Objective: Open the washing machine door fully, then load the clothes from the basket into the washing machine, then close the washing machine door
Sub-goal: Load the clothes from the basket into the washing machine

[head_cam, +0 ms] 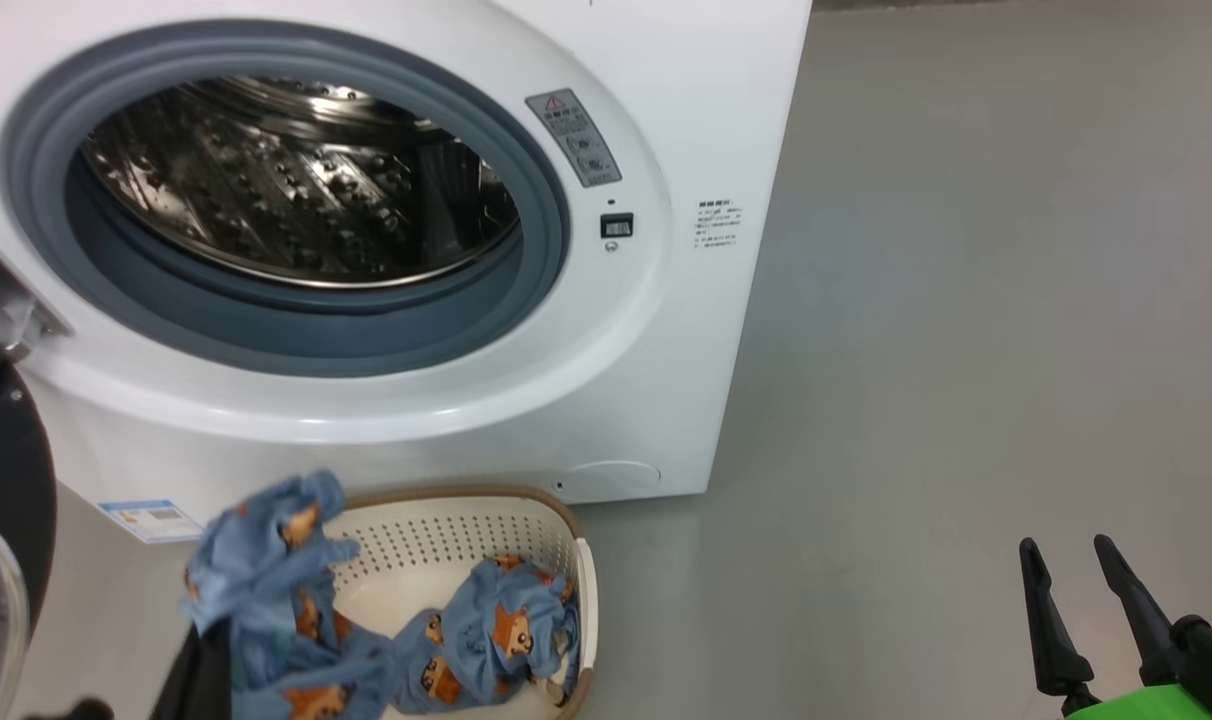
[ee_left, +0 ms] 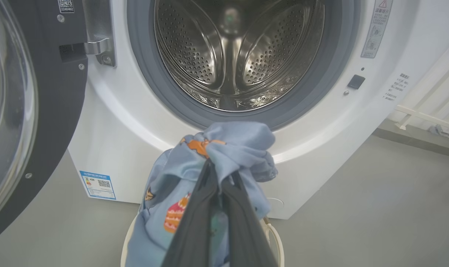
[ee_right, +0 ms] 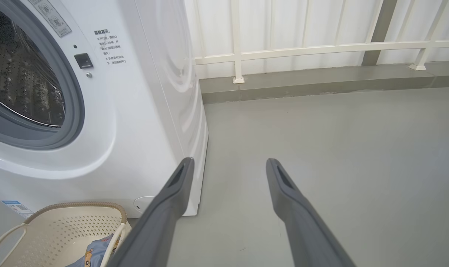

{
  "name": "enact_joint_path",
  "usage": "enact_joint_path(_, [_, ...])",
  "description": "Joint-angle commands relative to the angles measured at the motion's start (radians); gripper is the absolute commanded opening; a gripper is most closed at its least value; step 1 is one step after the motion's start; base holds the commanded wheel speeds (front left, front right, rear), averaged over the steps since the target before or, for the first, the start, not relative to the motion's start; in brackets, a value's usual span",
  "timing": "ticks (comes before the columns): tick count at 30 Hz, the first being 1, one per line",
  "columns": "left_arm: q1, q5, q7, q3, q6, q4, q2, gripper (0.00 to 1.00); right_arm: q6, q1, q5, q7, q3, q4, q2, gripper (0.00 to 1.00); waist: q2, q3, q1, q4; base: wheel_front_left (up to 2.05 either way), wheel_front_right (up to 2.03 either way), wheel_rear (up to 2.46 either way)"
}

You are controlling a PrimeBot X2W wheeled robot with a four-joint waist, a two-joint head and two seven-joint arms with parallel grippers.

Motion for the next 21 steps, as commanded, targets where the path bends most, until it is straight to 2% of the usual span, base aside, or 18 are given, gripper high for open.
enact_joint_path(1, [-0.077, -0.004, -0.01, 0.043, -0.003, -0.038, 0.026, 0.0, 0.003, -0.015, 0.005, -0.005, 0.02, -0.029, -0.01, 1.0, 0.0, 0.022, 0.0, -0.005, 0.0, 0.0, 0.0])
enact_joint_path(5, [-0.141, -0.015, -0.01, 0.044, -0.003, -0.041, 0.038, 0.0, 0.003, -0.029, 0.003, -0.005, 0.023, -0.032, -0.005, 1.0, 0.0, 0.049, 0.0, -0.008, 0.0, 0.0, 0.0])
enact_joint_path(12, [-0.37, -0.021, -0.01, 0.026, -0.003, -0.024, 0.086, 0.0, 0.003, -0.074, -0.003, -0.005, 0.032, -0.04, 0.013, 1.0, 0.0, 0.136, 0.0, -0.027, 0.0, 0.0, 0.0])
enact_joint_path(21, [-0.737, -0.05, -0.01, -0.018, -0.003, 0.155, 0.161, 0.0, 0.003, -0.17, -0.012, -0.005, 0.063, -0.052, 0.04, 1.0, 0.0, 0.268, 0.0, -0.083, 0.0, 0.0, 0.0])
